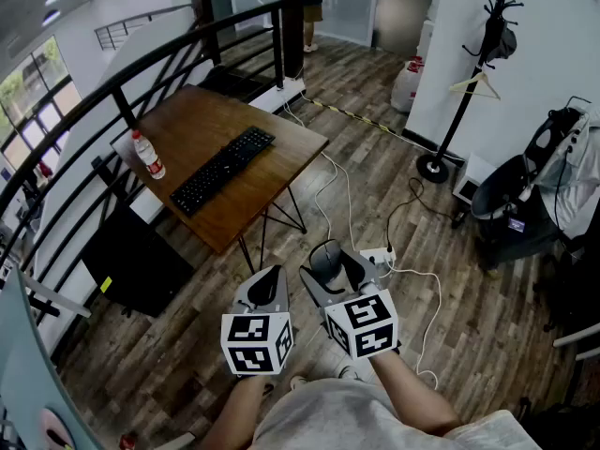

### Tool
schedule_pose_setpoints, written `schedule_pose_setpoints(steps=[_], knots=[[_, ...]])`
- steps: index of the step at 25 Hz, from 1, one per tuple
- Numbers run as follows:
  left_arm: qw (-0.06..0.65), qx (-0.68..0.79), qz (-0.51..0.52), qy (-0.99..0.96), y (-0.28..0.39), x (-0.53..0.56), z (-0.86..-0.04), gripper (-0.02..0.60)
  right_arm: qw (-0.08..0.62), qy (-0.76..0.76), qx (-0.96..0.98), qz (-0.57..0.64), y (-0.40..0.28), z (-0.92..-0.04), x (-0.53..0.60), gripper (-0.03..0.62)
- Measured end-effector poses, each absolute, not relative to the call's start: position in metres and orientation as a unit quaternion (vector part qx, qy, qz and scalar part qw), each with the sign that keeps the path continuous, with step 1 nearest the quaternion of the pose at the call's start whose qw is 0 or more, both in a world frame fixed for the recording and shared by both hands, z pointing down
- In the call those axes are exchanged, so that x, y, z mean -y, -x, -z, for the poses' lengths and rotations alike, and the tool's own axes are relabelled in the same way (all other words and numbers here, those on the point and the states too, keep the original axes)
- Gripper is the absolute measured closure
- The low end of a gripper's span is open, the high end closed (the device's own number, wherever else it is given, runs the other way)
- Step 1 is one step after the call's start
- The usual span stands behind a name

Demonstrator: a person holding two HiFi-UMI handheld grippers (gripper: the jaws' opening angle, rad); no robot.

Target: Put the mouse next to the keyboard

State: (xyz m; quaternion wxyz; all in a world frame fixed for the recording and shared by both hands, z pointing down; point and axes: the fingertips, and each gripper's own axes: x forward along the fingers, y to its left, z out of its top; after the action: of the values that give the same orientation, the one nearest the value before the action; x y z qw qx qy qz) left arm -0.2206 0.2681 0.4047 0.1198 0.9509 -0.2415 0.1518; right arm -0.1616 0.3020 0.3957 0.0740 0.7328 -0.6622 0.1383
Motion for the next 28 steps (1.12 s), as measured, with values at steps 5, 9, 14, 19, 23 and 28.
schedule_pose_setpoints(steps=[5,9,14,19,23,28], knots=[[0.125,0.237,-0.153,-0.951,0.228,-0.268,-0.410,0.588,0.073,-0.732,0.660,-0.149,0.170,-0.402,-0.301,0.293],[0.127,0.229,-0.149,-0.953,0.230,-0.265,-0.410,0.588,0.075,-0.737,0.655,-0.151,0.172,-0.404,-0.299,0.293],[0.129,0.226,-0.144,-0.955,0.230,-0.254,-0.410,0.588,0.075,-0.739,0.653,-0.146,0.172,-0.400,-0.291,0.293],[0.136,0.222,-0.145,-0.954,0.222,-0.249,-0.412,0.588,0.077,-0.736,0.656,-0.147,0.169,-0.399,-0.283,0.293],[0.132,0.223,-0.147,-0.955,0.211,-0.239,-0.416,0.588,0.073,-0.736,0.657,-0.145,0.158,-0.403,-0.273,0.293],[0.131,0.231,-0.152,-0.952,0.177,-0.217,-0.417,0.588,0.070,-0.728,0.665,-0.149,0.124,-0.405,-0.251,0.293]])
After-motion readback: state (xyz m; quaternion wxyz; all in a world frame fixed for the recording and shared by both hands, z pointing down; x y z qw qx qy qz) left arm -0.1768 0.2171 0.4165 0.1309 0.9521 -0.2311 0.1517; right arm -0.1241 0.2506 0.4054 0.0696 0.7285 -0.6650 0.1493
